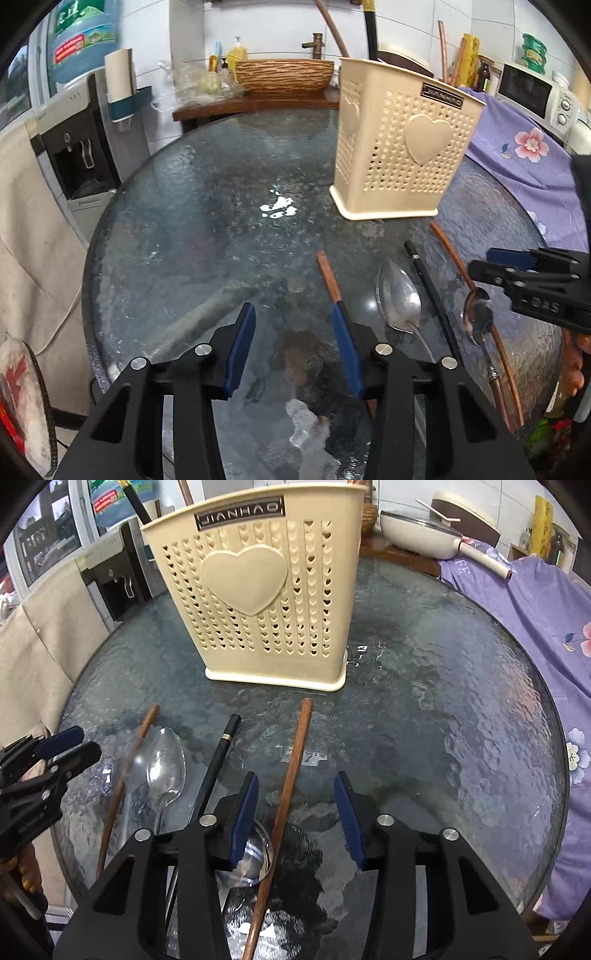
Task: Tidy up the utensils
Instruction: 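Close the right tool on a wooden chopstick while the left tool grasps another wooden chopstick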
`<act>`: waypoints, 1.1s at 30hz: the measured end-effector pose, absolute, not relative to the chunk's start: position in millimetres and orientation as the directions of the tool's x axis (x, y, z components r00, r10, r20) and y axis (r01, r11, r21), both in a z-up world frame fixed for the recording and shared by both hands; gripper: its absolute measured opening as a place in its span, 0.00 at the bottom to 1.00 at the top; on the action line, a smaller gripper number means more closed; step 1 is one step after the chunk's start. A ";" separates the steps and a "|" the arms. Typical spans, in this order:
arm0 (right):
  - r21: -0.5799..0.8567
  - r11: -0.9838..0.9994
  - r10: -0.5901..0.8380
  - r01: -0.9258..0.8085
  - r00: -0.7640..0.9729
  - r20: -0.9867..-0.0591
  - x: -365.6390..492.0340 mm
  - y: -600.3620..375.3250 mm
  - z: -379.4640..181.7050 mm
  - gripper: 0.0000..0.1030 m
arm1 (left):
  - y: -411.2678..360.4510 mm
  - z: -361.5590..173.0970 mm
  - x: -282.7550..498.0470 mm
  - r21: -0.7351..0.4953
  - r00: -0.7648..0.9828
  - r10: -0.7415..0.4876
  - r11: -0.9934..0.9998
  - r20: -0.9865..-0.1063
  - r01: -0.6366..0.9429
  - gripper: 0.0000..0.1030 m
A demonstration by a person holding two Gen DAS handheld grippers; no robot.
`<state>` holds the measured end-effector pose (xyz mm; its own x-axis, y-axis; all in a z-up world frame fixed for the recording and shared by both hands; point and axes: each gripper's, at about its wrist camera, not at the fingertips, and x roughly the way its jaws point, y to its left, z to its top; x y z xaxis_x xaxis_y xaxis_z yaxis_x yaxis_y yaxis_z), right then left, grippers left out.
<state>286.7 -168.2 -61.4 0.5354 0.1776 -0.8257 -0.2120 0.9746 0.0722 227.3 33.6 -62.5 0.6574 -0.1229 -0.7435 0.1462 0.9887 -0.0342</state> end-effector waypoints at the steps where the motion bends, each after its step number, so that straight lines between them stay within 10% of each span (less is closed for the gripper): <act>1: 0.065 0.976 0.169 -0.208 0.533 -0.829 289.1 -166.9 -62.6 0.40 | 32.7 -61.8 230.0 -0.047 0.651 -0.137 0.987 -0.747 0.155 0.41; 33: 0.006 0.988 0.083 -0.155 0.494 -0.866 327.1 -139.6 -74.6 0.27 | 2.1 -82.5 292.5 -0.005 0.541 -0.075 0.991 -0.838 0.131 0.33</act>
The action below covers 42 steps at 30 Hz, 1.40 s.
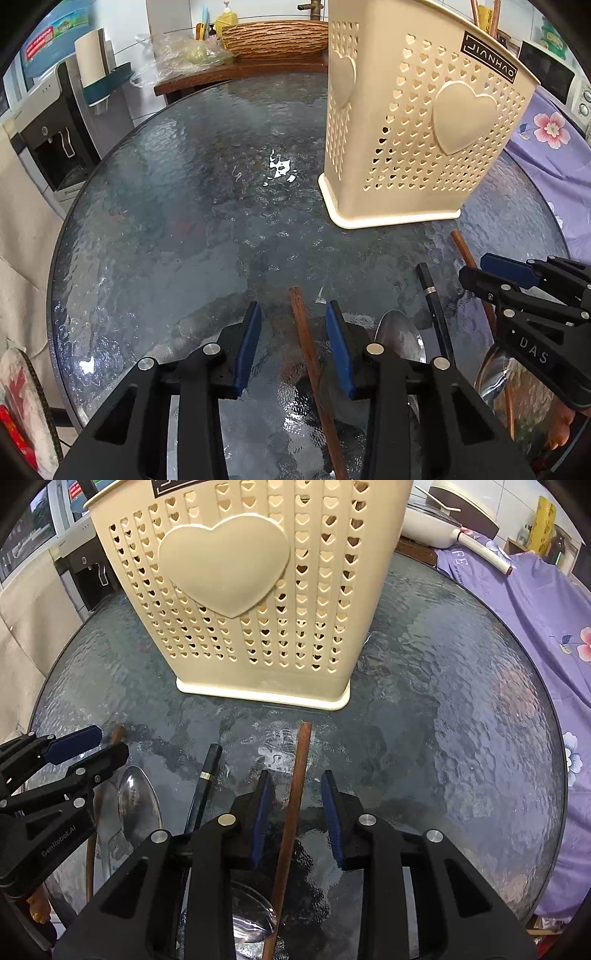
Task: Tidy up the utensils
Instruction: 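Close the right tool on a wooden chopstick while the left tool grasps another wooden chopstick, then lift both wooden chopsticks and carry them over the cream holder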
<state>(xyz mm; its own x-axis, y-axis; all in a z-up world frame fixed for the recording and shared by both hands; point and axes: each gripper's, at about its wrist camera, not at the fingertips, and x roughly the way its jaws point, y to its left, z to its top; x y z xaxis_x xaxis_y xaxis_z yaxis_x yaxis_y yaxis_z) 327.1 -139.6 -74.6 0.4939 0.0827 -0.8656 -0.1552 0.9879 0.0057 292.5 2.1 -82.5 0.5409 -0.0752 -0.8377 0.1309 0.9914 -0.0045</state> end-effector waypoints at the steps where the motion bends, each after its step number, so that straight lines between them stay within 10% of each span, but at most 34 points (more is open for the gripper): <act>1: 0.005 0.988 0.081 -0.154 0.494 -0.865 327.7 -138.9 -74.4 0.25 | 1.9 -82.5 292.3 -0.001 0.542 -0.072 0.991 -0.837 0.130 0.31; 14: 0.011 0.987 0.089 -0.157 0.500 -0.861 328.9 -138.9 -74.3 0.07 | -7.1 -82.8 289.6 0.035 0.563 -0.041 0.992 -0.825 0.124 0.09; 42: 0.238 0.930 0.368 -0.281 0.681 -0.633 285.4 -191.4 12.7 0.07 | 20.9 9.1 252.0 -0.161 0.710 -0.228 0.974 -0.666 0.161 0.07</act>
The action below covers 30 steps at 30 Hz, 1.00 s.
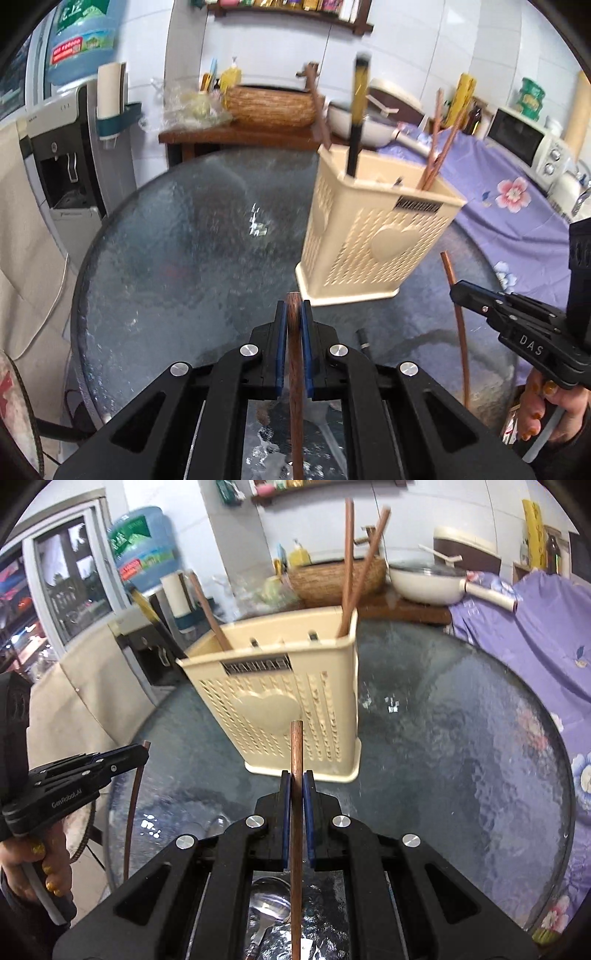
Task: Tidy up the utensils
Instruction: 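Lift both wooden chopsticks and carry them over the cream holder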
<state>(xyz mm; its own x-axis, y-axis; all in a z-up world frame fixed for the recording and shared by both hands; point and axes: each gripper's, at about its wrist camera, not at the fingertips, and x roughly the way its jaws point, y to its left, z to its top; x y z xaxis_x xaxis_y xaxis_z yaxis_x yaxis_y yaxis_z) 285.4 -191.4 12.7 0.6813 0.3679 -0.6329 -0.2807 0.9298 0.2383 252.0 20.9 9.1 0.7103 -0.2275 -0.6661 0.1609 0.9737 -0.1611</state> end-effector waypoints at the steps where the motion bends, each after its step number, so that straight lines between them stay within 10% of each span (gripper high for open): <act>1: 0.236 0.928 0.373 -0.289 0.690 -0.620 281.9 -192.8 19.0 0.07 | 21.2 13.4 250.4 -0.161 0.718 -0.230 0.973 -0.656 0.165 0.07; 30: 0.224 0.875 0.483 -0.429 0.736 -0.475 226.7 -204.4 125.3 0.07 | 18.8 119.5 197.3 -0.163 0.790 -0.375 0.927 -0.485 0.339 0.07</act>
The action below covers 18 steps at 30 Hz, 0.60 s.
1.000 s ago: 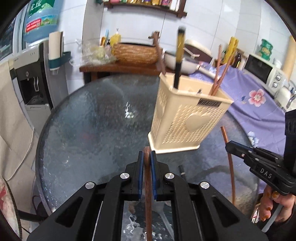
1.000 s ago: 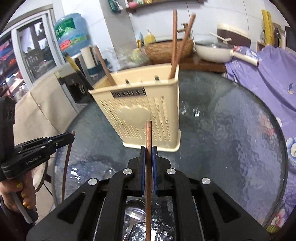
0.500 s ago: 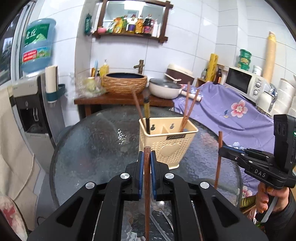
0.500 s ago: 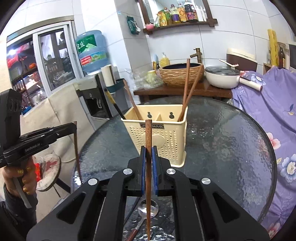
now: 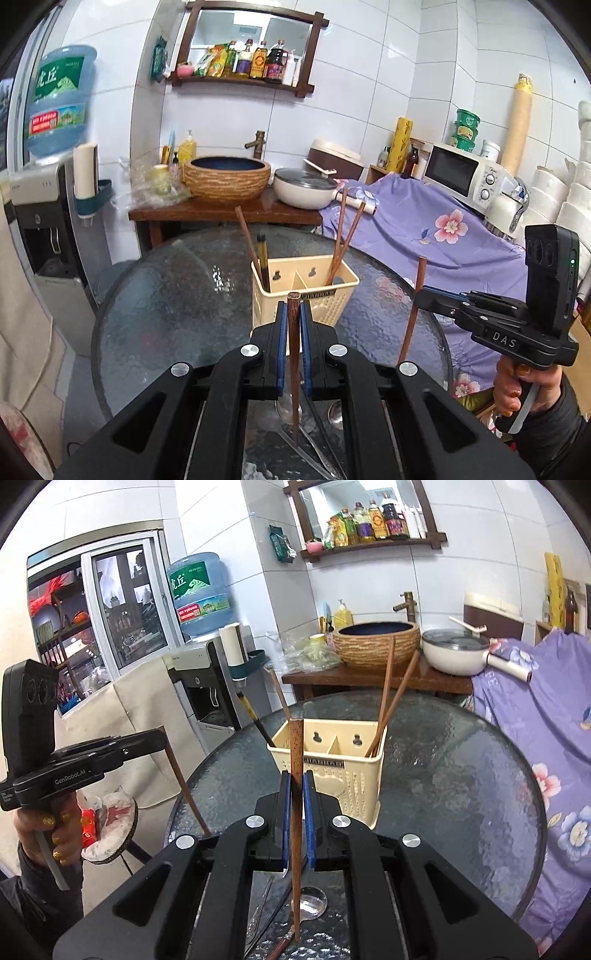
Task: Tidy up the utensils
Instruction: 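Lift both wooden chopsticks and carry them over the cream holder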
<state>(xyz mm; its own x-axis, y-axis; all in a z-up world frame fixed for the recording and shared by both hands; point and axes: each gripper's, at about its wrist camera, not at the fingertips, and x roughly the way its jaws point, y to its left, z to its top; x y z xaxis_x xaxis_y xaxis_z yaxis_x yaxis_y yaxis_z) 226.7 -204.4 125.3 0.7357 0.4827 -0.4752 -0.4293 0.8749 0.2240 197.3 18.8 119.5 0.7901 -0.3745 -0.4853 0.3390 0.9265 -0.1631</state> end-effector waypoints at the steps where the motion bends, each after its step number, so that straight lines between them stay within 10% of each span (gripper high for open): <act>1: 0.218 0.876 0.481 -0.431 0.738 -0.473 226.7 -203.5 128.3 0.07 | 18.3 123.0 198.0 -0.162 0.791 -0.376 0.926 -0.483 0.341 0.07; 18: 0.189 0.906 0.420 -0.378 0.852 -0.311 265.8 -201.6 223.2 0.07 | 19.2 201.5 230.1 -0.281 0.814 -0.478 0.873 -0.329 0.399 0.07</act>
